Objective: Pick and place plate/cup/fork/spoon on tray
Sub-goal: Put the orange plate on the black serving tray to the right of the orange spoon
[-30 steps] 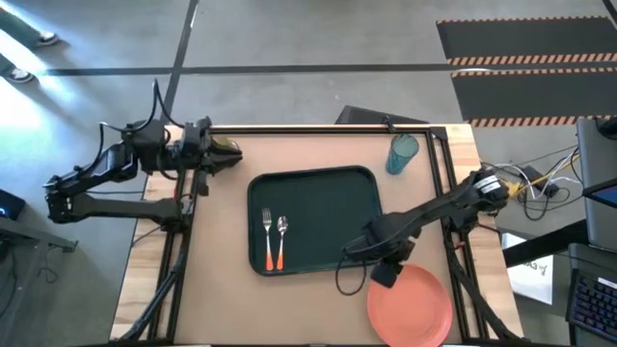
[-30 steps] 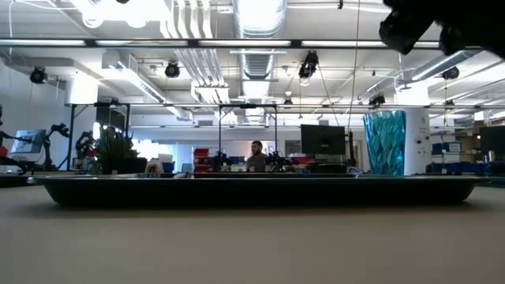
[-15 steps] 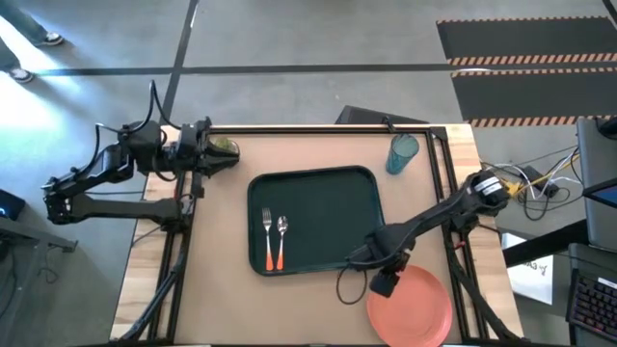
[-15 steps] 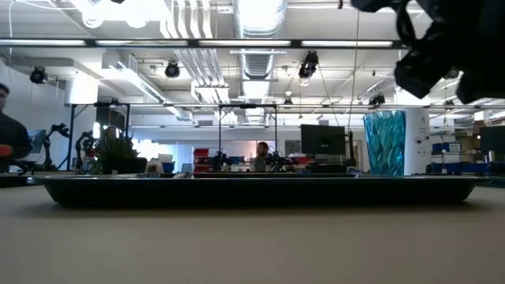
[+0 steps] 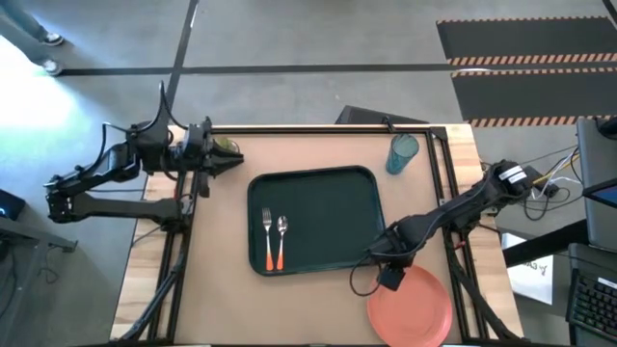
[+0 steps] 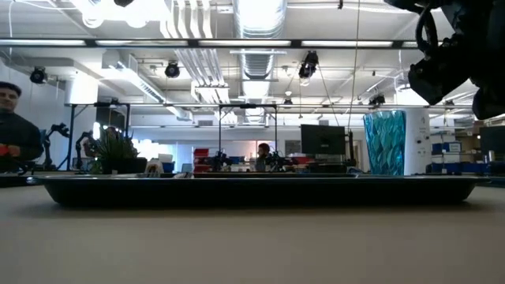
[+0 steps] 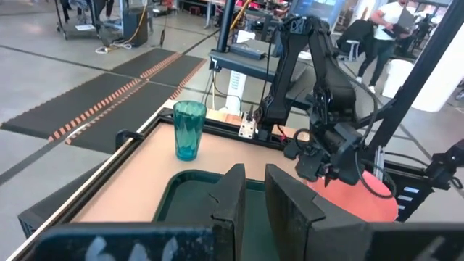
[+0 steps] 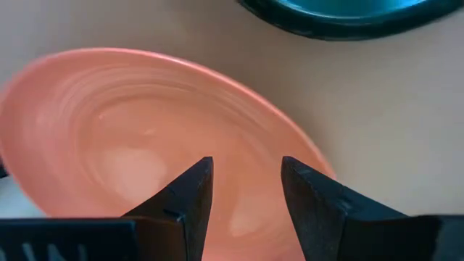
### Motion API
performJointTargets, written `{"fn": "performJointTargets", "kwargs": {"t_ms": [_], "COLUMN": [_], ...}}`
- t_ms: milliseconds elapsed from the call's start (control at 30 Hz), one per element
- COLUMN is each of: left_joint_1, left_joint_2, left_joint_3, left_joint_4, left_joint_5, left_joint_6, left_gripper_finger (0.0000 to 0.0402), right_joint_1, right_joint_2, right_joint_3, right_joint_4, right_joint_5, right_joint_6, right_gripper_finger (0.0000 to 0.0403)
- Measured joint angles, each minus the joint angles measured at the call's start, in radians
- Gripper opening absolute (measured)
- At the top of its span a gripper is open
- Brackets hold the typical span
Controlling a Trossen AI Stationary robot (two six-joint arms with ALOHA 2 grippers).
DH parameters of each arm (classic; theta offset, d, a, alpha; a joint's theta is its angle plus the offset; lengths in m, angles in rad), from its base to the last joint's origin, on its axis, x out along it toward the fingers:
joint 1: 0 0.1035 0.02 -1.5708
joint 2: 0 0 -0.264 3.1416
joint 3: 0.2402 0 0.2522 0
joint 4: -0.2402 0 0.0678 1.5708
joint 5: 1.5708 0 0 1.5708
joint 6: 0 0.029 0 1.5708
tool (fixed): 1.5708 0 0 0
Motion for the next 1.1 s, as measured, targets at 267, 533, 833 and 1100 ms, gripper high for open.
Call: {"fn": "performJointTargets", "kwargs": {"t_ms": [267,533,833,1100], "left_joint_1": [0.0,0.0,0.0,0.0], "left_joint_2": [0.051,0.075,0.068,0.06], "left_joint_3": [0.0,0.003,0.003,0.004], "left_joint_4": [0.011,0.036,0.052,0.052], "left_joint_5": [0.0,0.0,-0.001,-0.001], "left_joint_6": [0.0,0.0,-0.004,-0.004], "left_gripper_finger": [0.0036,0.0036,0.0036,0.0036], "right_joint_1": [0.0,0.0,0.0,0.0], "right_joint_2": [-0.032,-0.032,-0.032,-0.031], "right_joint_3": [-0.032,-0.053,-0.132,-0.179], "right_joint_4": [-0.128,-0.084,0.082,0.171], "right_joint_5": [0.07,0.071,0.071,0.069], "right_joint_6": [-0.1,-0.138,-0.131,-0.13], "right_gripper_finger": [0.0155,0.0155,0.0155,0.0154]}}
